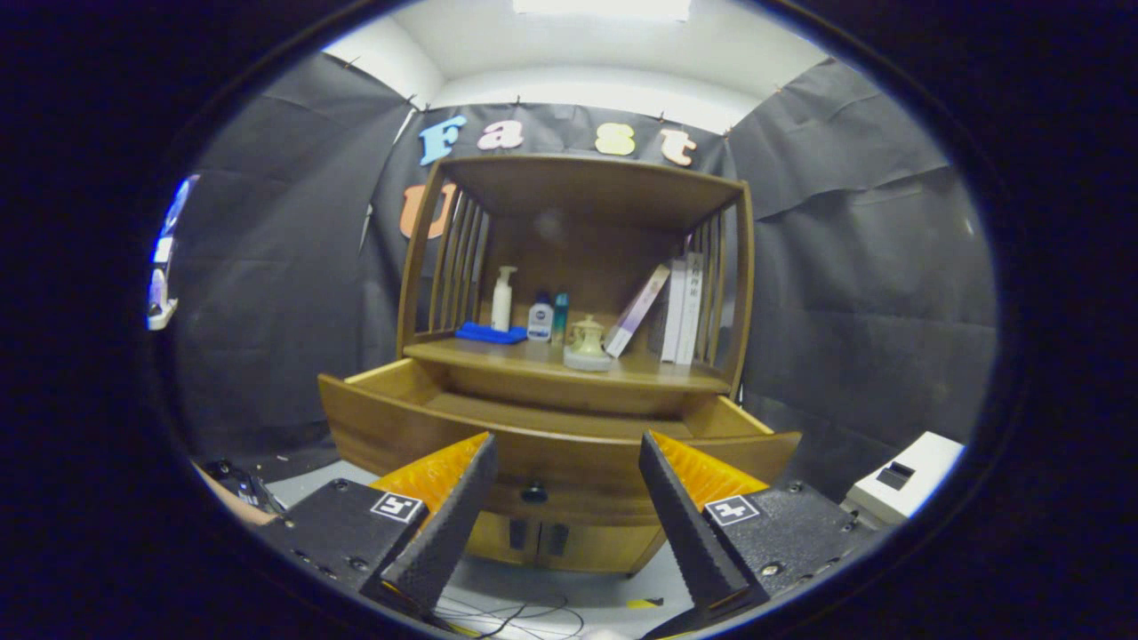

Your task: Pull open the drawer, take out the items inside it, and place them on the countertop above the cabinet.

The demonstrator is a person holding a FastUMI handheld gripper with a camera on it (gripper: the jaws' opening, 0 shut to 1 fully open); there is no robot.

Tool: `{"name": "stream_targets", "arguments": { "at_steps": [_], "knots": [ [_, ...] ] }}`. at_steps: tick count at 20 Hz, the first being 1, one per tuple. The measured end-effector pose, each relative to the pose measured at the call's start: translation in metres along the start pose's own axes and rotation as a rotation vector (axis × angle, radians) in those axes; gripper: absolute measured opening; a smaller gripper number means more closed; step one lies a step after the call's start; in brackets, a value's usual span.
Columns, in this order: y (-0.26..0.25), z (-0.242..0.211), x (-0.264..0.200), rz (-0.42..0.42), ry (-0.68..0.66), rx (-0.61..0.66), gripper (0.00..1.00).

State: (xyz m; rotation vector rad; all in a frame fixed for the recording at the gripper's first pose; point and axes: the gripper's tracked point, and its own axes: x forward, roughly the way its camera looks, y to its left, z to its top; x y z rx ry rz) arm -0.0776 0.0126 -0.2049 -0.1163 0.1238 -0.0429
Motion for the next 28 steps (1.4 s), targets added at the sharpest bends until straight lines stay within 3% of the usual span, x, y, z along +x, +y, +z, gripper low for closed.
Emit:
{"name": "stream_targets", "arguments": {
  "at_steps": [5,12,28],
  "knots": [
    [0.005,-0.027,0.021,-0.008,0.051,0.085,1.00],
    [0.020,-0.073,0.058,-0.013,0.135,0.076,1.00],
    [0.029,-0.076,0.093,-0.066,0.145,0.080,0.99]
  ]
}}
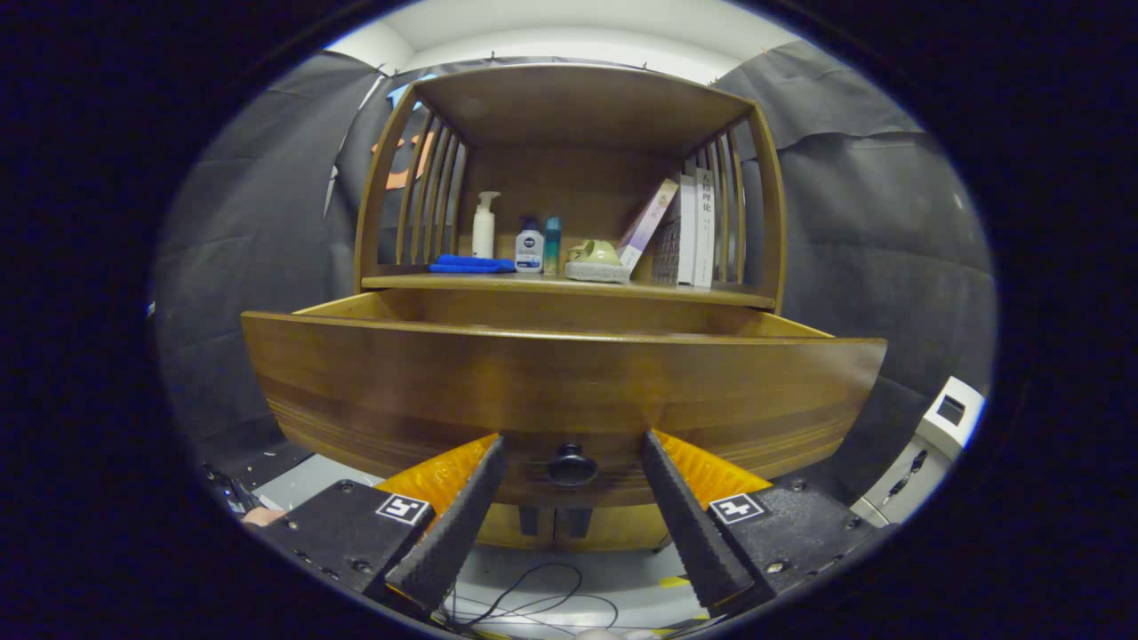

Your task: Pull open the drawer, take out the items inside it, and place them on the countertop above the cabinet.

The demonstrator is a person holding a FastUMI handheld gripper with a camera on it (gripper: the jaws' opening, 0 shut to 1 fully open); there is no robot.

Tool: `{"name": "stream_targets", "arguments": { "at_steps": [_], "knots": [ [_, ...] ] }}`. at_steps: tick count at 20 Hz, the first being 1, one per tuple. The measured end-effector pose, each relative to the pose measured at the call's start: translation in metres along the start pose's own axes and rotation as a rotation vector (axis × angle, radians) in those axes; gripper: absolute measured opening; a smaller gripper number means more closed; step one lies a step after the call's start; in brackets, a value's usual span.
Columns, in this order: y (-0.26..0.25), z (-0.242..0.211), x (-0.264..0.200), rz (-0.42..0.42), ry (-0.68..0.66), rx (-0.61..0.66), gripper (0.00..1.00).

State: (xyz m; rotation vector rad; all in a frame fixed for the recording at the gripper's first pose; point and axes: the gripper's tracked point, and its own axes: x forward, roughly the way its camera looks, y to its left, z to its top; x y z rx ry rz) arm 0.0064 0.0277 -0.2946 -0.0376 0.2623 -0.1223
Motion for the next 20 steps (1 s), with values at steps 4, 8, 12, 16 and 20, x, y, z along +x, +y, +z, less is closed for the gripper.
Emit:
{"name": "stream_targets", "arguments": {
  "at_steps": [4,8,12,16,20],
  "knots": [
    [0.001,0.005,0.011,0.004,0.005,0.028,1.00],
    [0.006,0.012,0.032,-0.013,0.002,0.014,1.00],
    [0.012,0.022,0.054,-0.019,0.000,0.032,1.00],
    [0.014,0.024,0.067,-0.029,-0.013,0.022,1.00],
    [0.015,0.031,0.088,-0.029,-0.011,0.022,1.00]
  ]
}}
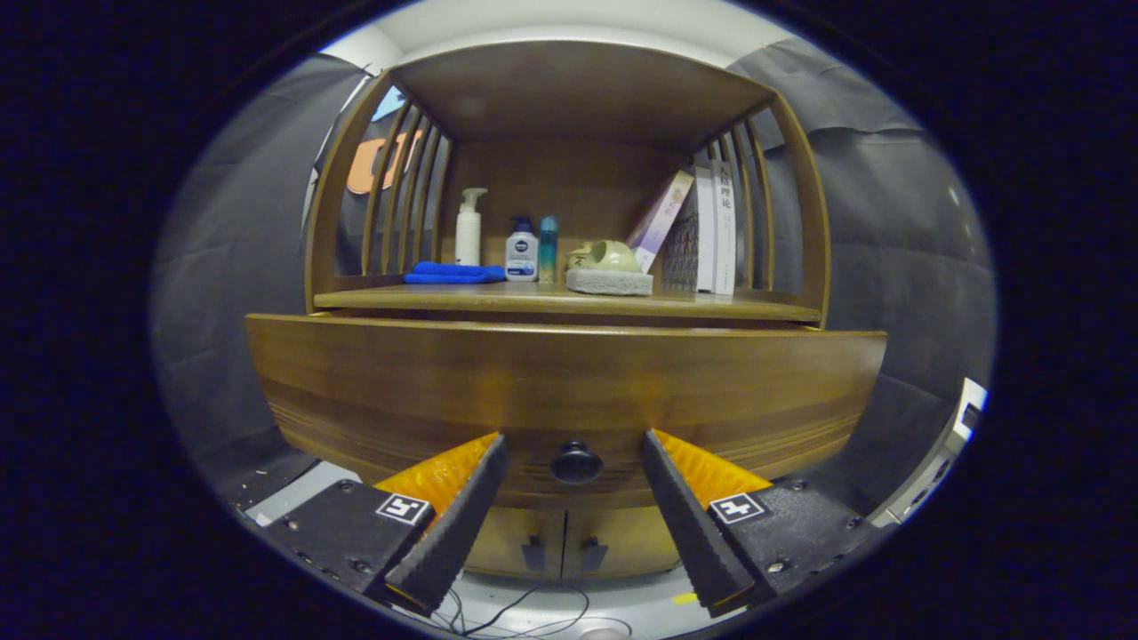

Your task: Pull open the drawer, take out the items inside it, and place them on the countertop above the cabinet.

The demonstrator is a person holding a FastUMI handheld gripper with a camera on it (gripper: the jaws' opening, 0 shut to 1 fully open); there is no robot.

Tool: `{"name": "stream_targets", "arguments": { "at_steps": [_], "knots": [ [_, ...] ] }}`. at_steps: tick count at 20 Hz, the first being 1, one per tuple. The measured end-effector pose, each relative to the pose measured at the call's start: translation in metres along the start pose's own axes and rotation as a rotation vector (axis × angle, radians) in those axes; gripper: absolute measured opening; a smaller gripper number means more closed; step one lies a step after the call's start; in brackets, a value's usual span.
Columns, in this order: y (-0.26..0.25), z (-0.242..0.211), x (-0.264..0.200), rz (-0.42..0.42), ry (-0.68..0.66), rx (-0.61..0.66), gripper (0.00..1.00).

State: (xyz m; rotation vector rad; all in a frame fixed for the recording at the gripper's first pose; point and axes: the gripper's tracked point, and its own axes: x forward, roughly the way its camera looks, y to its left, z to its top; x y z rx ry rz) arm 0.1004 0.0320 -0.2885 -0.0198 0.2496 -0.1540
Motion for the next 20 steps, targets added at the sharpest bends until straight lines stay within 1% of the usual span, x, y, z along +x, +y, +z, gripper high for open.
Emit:
{"name": "stream_targets", "arguments": {
  "at_steps": [13,20],
  "knots": [
    [0.003,0.015,0.064,-0.005,0.005,-0.032,1.00],
    [0.002,0.015,0.070,0.004,0.004,-0.049,0.98]
  ]
}}
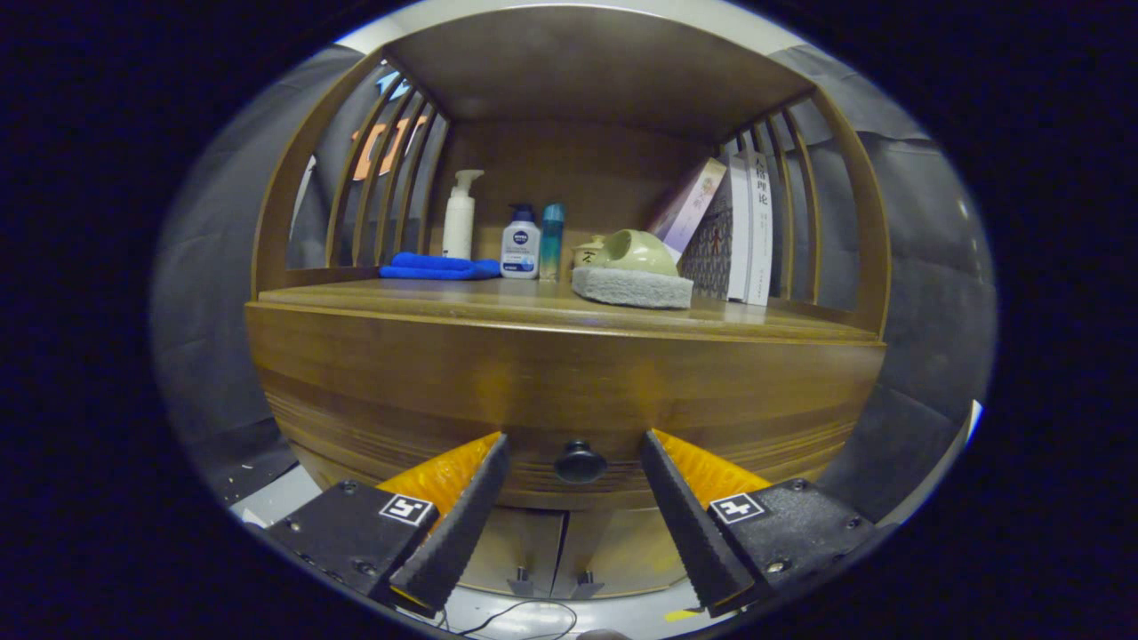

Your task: Pull open the drawer, take out the items inside it, and place them on the countertop above the cabinet.

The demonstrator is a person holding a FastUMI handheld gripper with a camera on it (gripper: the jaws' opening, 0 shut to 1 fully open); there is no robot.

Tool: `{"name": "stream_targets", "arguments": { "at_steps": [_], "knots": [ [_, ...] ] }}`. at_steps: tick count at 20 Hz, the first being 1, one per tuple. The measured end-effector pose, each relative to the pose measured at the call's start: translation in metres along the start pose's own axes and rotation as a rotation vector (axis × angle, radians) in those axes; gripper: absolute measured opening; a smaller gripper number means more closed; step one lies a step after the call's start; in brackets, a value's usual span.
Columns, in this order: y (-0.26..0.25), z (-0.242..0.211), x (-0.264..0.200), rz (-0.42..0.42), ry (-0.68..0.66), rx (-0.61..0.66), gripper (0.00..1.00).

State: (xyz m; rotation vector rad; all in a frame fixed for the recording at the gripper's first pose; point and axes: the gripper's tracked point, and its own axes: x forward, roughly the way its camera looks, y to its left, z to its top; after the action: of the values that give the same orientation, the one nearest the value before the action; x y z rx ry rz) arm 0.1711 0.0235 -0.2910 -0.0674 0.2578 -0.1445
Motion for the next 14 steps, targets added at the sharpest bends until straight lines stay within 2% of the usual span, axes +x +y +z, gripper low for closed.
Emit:
{"name": "stream_targets", "arguments": {
  "at_steps": [6,14],
  "knots": [
    [-0.019,0.018,-0.018,-0.007,-0.010,0.026,1.00],
    [-0.061,0.088,-0.097,-0.018,-0.104,0.065,1.00]
  ]
}}
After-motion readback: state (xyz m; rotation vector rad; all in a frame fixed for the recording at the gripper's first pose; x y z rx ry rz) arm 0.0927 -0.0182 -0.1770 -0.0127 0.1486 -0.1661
